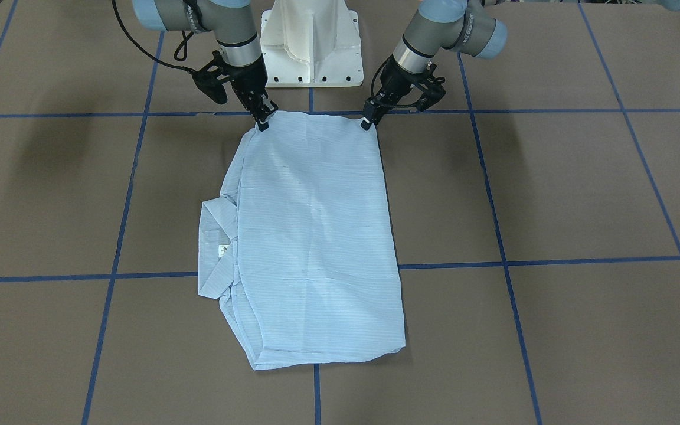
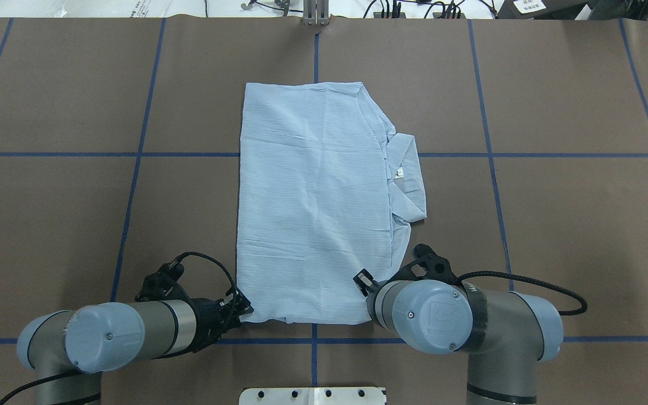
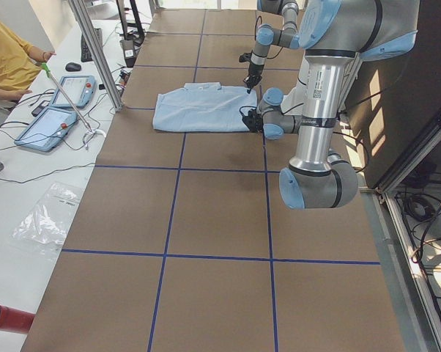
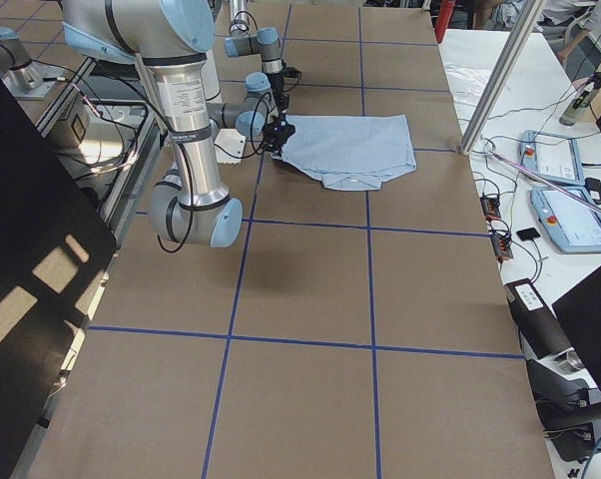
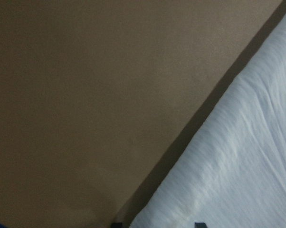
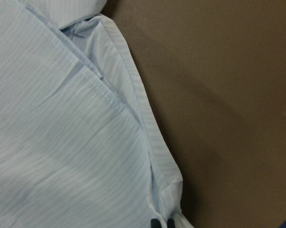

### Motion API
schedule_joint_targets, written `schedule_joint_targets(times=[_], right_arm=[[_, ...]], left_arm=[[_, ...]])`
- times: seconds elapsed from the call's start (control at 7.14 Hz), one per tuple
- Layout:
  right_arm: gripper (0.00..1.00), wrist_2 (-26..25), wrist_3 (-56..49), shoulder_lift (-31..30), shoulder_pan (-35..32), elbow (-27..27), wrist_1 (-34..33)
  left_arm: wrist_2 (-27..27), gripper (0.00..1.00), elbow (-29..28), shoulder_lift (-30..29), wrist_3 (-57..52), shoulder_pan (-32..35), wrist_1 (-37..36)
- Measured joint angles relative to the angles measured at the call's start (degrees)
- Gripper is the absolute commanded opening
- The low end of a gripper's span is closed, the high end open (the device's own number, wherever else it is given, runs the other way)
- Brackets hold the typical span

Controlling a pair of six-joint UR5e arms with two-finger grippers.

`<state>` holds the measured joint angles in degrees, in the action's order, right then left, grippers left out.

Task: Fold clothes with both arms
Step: 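Grasp the shirt's near edge corners with both grippers, then lift the near edge with both grippers and fold it toward the collar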

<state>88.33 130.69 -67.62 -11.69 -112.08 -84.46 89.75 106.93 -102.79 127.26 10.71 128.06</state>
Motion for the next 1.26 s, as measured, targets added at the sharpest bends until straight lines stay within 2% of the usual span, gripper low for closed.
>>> schedule_joint_targets(times=[0.56, 0.98, 1.26], right_arm=[[0.00, 0.0, 0.5, -0.2, -0.1, -1.4, 0.0], [0.00, 0.0, 5.7, -4.2, 1.2, -11.0, -0.1], [0.00, 0.6, 6.8, -4.9, -0.5, -15.1, -1.5]], left_arm=[[0.5, 0.00, 2.5, 0.1, 0.0, 0.0, -0.1], [0.6, 0.00, 13.3, 0.2, 1.2, -0.1, -5.9], [3.7, 0.00, 20.2, -1.6, 2.1, 2.4, -12.3]])
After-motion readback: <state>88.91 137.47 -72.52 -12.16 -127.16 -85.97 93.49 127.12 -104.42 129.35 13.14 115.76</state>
